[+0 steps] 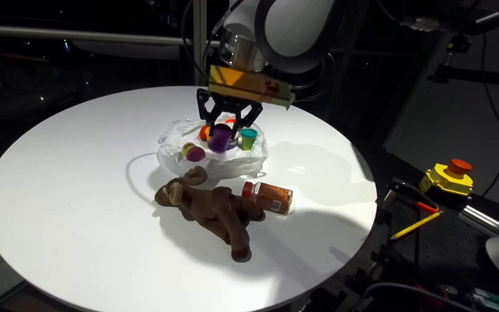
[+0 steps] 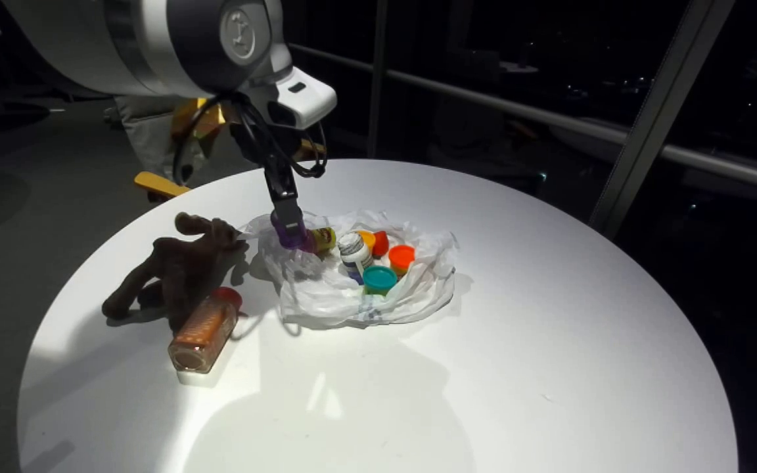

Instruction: Put all the contents in the white plastic bag

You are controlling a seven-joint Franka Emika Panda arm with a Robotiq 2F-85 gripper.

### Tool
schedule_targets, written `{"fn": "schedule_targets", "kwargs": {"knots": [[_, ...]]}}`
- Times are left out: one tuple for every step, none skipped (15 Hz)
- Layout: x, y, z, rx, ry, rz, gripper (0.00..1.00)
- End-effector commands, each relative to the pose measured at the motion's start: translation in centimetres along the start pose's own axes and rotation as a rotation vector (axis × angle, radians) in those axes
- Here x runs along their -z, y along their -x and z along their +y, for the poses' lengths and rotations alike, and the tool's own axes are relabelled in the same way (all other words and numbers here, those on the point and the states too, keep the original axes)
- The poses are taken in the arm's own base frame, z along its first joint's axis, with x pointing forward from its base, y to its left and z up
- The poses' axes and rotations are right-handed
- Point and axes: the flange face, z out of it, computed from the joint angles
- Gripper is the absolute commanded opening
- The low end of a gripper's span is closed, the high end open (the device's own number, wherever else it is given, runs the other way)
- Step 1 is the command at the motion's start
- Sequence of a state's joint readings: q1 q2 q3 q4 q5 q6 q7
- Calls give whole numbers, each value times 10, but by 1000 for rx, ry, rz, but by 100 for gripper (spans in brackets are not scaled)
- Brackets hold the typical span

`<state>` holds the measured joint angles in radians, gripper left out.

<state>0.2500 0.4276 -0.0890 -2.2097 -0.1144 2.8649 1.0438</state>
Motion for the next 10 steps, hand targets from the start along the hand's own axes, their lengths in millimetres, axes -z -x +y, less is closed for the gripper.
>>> {"fn": "schedule_targets", "kwargs": {"knots": [[-29,-16,-10,25,1,70,26],[-35,-19,-10,26,7,79,26],[-40,-19,-10,32,15,84,26],[-45,-19,-10,44,29,92,26],[-48,-17,-10,53,42,94,26],[-51,-17,-10,62,54,99,76],[-51,-15,-10,69,58,101,77],[-43,-12,-11,84,56,103,83],[-35,-9,-12,108,53,110,92],[-20,-4,-13,148,55,108,98]]}}
